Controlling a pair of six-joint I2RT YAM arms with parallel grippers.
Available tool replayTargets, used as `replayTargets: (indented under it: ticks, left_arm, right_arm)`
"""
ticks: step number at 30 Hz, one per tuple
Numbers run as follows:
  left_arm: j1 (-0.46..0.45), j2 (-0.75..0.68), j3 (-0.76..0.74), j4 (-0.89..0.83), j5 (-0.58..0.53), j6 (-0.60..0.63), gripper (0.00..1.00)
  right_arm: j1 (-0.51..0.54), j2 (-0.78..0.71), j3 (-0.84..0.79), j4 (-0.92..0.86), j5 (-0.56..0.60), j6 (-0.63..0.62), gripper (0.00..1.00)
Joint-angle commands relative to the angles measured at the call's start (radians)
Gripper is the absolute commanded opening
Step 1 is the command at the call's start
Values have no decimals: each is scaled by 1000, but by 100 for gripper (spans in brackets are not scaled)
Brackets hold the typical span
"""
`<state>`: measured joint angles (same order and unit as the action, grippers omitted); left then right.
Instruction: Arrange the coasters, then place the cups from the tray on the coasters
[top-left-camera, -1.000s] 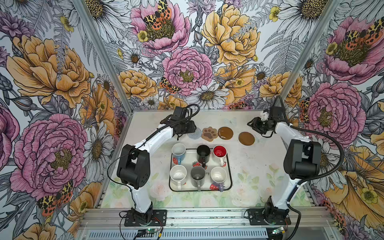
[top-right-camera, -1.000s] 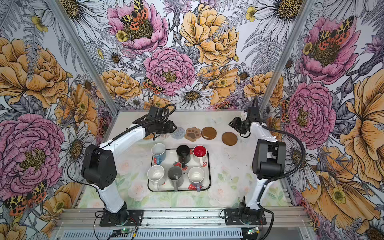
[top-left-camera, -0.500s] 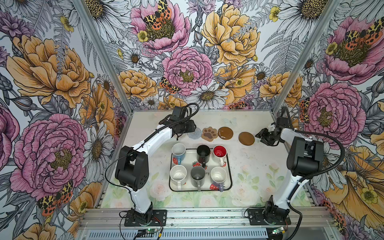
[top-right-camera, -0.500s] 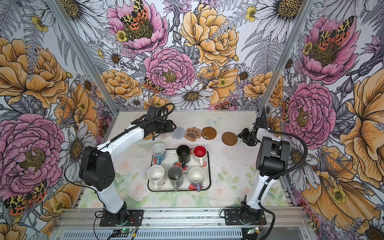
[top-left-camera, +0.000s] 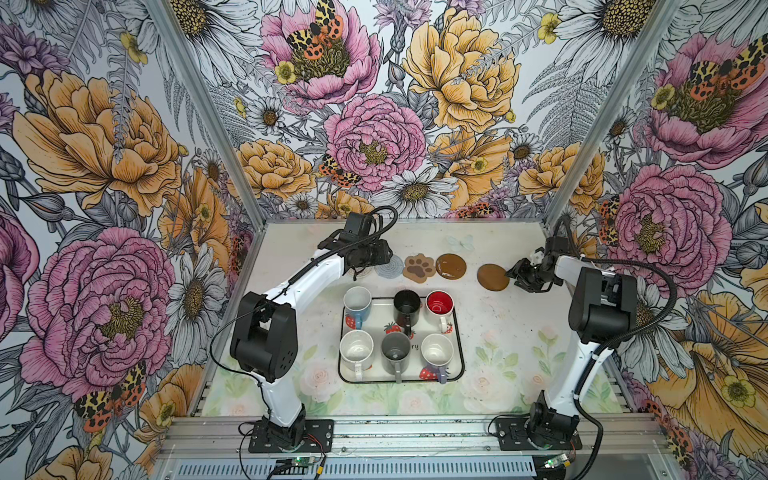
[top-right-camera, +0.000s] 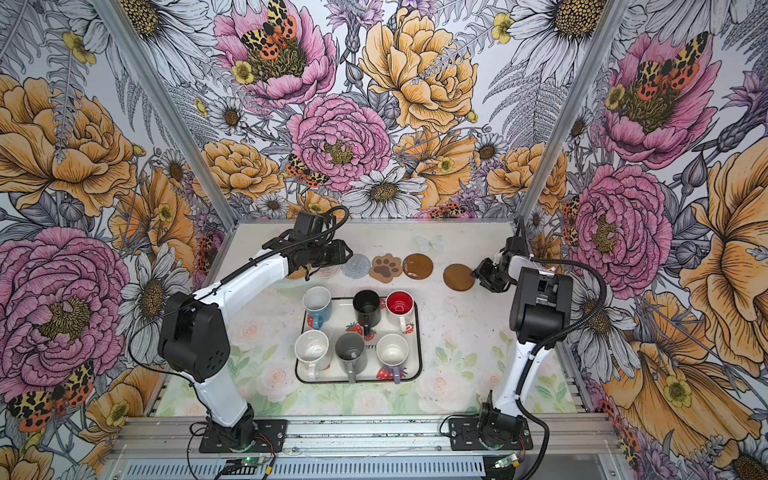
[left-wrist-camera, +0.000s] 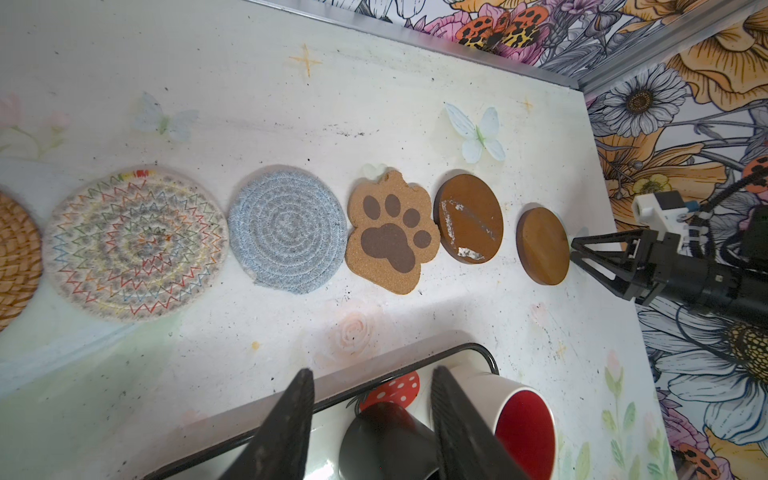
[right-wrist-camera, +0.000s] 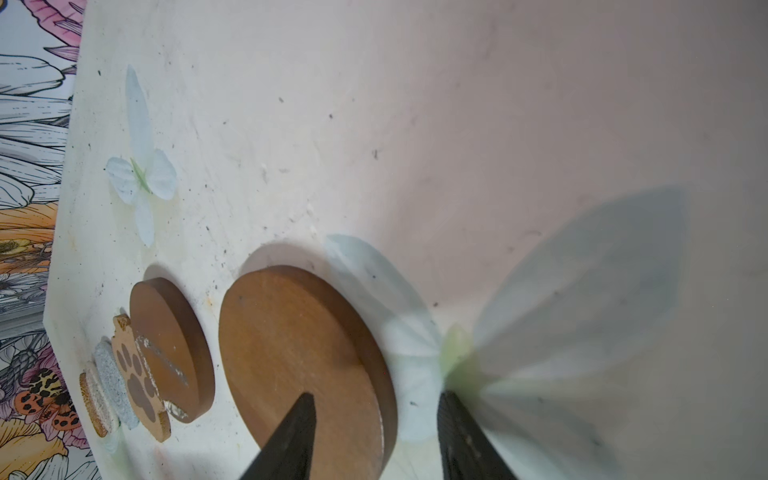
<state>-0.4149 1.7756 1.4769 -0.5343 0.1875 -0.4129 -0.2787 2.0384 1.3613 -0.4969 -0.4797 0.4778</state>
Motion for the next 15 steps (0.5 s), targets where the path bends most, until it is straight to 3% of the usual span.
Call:
replayTargets:
  ticks: [1, 15]
  left_arm:
    - [10, -15, -3, 22, 0, -6, 48]
    - [16, -7, -10, 21, 2, -7, 48]
  right_arm:
    - [24, 45, 27, 6, -8, -3, 49]
    - [93, 140, 126, 8, -23, 31, 44]
